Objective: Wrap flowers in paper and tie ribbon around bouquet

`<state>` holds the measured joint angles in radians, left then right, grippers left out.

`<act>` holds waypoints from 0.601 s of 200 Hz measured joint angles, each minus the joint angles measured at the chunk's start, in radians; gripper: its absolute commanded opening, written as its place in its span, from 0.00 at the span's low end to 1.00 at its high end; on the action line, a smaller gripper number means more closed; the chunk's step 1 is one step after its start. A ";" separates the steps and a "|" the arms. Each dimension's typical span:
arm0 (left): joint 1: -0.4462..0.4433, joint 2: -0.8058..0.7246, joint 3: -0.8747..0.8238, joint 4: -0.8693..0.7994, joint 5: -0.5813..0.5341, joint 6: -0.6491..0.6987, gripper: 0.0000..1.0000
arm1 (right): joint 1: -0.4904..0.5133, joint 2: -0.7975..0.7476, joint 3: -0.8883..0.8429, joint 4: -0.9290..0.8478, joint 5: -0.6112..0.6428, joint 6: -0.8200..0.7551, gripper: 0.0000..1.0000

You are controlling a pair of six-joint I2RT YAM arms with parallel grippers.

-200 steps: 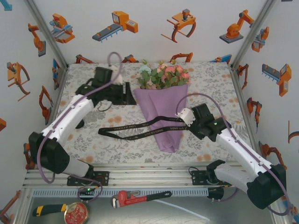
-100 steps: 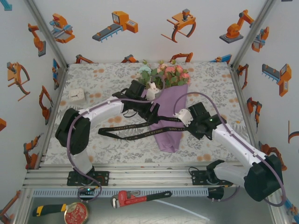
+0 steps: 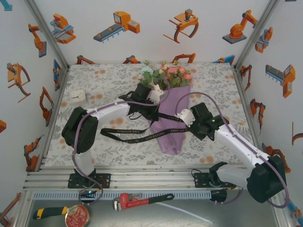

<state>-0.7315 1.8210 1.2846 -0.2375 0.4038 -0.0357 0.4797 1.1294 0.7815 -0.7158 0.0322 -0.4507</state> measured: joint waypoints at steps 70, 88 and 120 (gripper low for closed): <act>0.697 -0.309 0.073 -0.176 -0.245 -0.304 0.00 | -0.013 0.019 0.000 0.011 0.020 0.005 0.00; 0.856 -0.249 0.150 -0.244 -0.294 -0.382 0.12 | -0.013 0.027 -0.001 0.016 0.006 0.009 0.00; 0.952 -0.195 0.093 -0.302 -0.352 -0.503 0.61 | -0.015 0.028 -0.030 0.024 0.045 0.012 0.00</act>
<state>0.2207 1.6260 1.3773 -0.5396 0.0517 -0.5385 0.4648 1.1572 0.7517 -0.6918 0.0776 -0.4385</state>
